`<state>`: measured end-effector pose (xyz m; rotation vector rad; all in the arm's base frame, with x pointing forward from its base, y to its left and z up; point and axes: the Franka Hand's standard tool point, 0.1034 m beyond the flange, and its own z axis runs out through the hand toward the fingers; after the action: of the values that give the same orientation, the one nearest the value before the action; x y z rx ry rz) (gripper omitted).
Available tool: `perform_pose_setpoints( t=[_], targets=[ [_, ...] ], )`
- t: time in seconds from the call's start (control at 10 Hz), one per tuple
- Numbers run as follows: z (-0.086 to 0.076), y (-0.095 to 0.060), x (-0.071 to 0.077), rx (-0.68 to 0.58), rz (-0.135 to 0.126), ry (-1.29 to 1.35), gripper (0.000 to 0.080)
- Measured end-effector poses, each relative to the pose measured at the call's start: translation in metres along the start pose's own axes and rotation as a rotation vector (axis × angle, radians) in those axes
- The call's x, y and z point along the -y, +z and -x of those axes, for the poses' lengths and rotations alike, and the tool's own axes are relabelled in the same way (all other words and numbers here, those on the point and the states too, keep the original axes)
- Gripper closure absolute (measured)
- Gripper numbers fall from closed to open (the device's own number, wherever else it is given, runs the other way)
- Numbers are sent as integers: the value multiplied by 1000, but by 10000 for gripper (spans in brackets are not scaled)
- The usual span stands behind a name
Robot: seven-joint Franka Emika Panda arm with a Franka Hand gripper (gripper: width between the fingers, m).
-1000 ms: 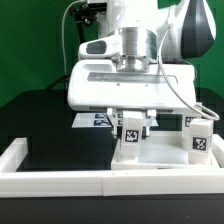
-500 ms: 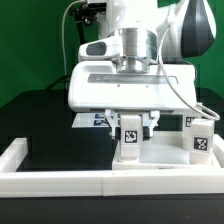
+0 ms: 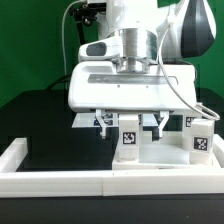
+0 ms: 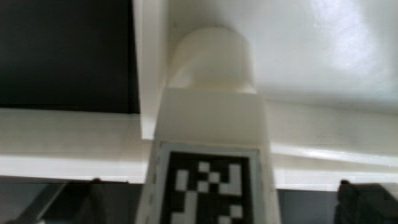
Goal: Assemble square table
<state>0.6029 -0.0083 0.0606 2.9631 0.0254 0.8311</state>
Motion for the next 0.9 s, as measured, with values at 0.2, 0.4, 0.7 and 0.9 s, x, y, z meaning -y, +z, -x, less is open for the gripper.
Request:
perform_pose_setpoints(
  t=[0.2, 0.4, 0.7, 0.9],
  targets=[
    [-4, -7, 4, 28, -20, 1, 150],
    [-16, -21, 5, 50, -46, 1, 150],
    [-23, -28, 4, 85, -73, 15, 150],
    [-18, -26, 7, 129, -93, 32, 150]
  ],
)
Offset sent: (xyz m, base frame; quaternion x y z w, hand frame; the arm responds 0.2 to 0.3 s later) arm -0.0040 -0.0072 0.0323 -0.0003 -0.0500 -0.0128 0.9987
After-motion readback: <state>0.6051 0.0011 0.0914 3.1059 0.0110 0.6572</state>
